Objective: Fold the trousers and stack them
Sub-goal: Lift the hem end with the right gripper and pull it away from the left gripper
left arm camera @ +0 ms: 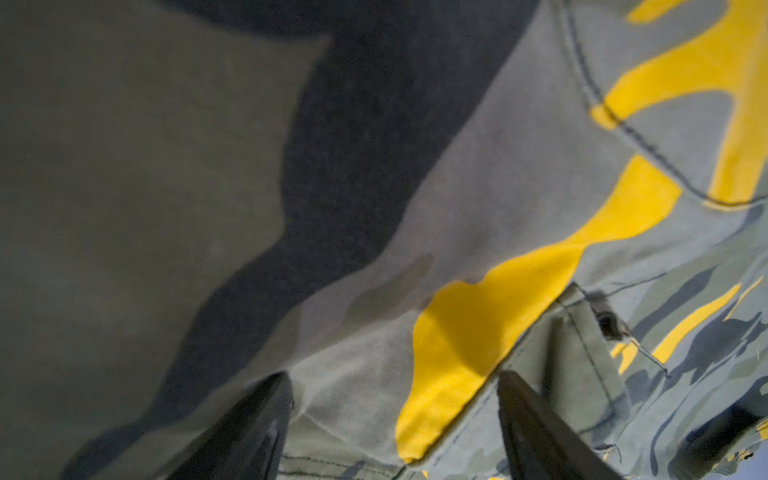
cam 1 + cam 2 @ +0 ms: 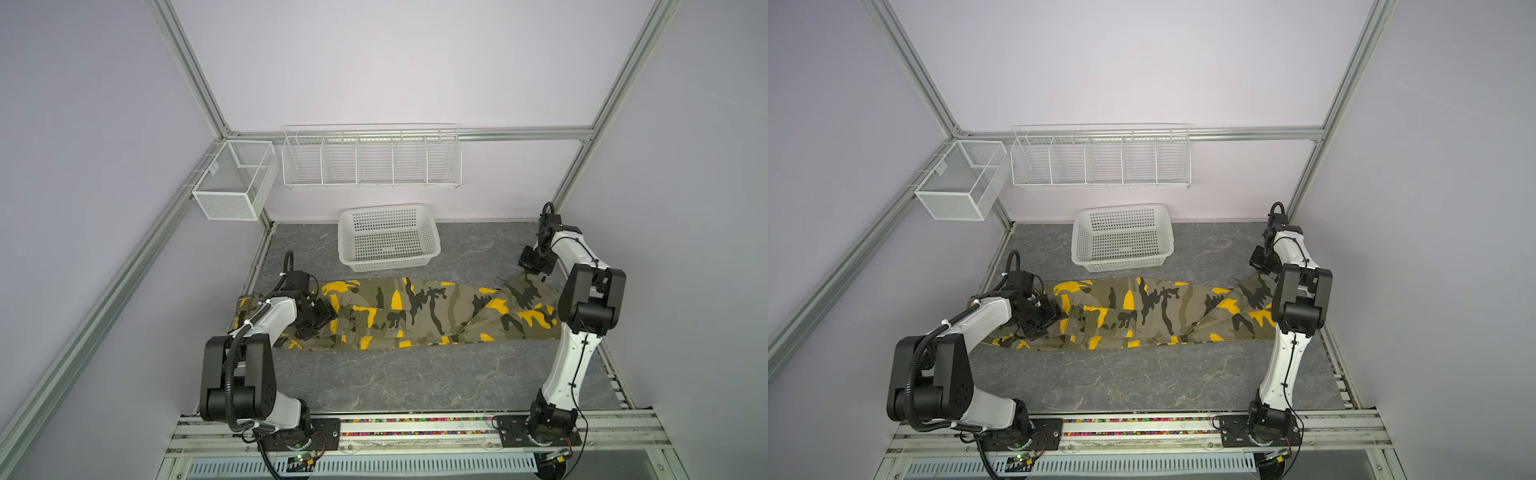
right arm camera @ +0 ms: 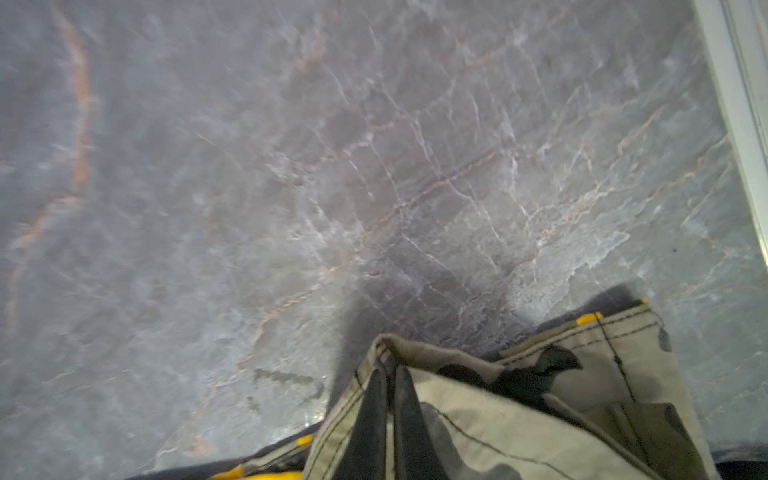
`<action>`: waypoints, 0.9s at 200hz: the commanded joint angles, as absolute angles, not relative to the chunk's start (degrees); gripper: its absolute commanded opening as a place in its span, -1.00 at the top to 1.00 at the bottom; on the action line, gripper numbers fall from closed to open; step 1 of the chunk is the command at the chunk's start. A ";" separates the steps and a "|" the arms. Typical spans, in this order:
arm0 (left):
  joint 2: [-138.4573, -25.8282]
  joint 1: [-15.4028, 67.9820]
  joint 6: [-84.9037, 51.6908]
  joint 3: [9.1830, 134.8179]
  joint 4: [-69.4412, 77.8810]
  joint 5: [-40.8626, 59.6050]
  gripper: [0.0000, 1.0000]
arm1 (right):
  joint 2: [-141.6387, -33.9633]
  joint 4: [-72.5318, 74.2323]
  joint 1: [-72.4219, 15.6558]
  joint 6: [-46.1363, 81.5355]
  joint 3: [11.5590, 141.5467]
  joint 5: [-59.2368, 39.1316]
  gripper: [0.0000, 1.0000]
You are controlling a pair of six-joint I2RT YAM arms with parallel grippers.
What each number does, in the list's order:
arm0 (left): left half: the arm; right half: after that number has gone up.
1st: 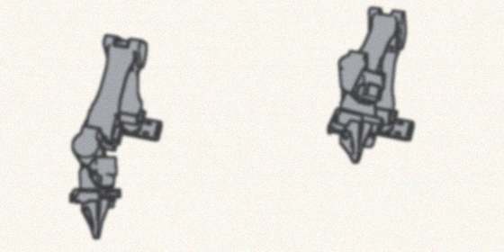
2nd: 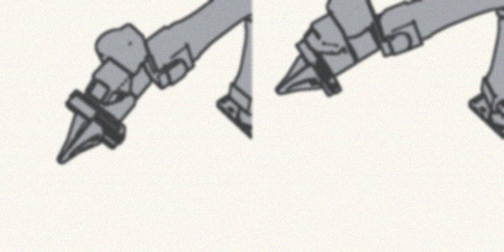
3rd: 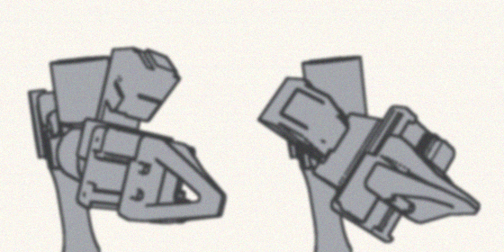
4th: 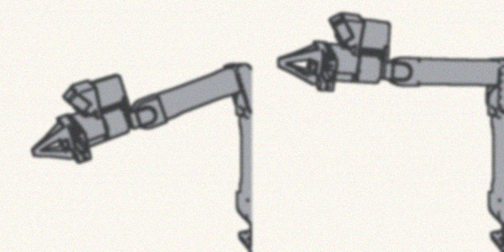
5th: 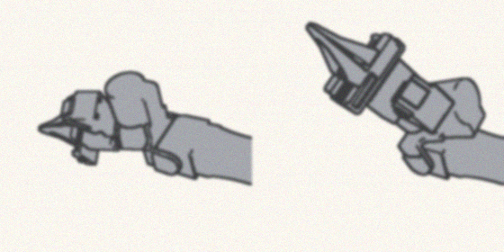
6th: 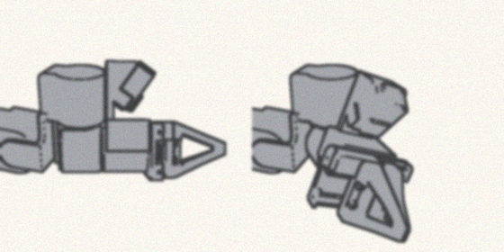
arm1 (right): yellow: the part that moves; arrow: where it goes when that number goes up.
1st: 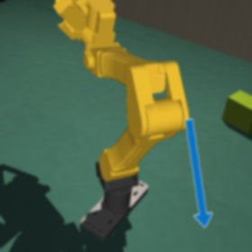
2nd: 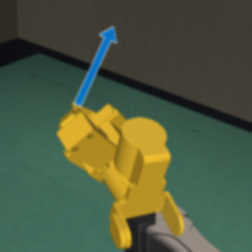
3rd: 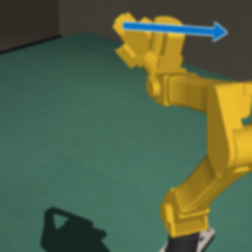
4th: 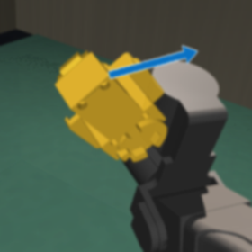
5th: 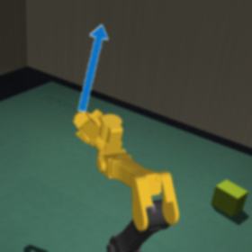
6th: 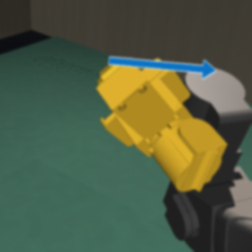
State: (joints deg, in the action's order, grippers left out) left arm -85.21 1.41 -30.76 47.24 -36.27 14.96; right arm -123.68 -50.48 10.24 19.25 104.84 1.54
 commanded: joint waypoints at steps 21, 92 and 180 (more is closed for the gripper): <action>-86.54 1.58 -29.16 46.19 -35.78 13.75 -0.55 | -114.92 -50.41 10.37 18.29 108.28 -6.16 0.86; -88.58 1.58 -29.14 44.04 -33.87 14.71 -0.54 | -97.32 -40.32 16.63 18.84 94.06 -17.73 0.86; -89.17 1.58 -27.47 43.59 -34.63 15.01 -0.54 | -89.47 -34.42 30.93 13.63 68.87 -14.74 0.86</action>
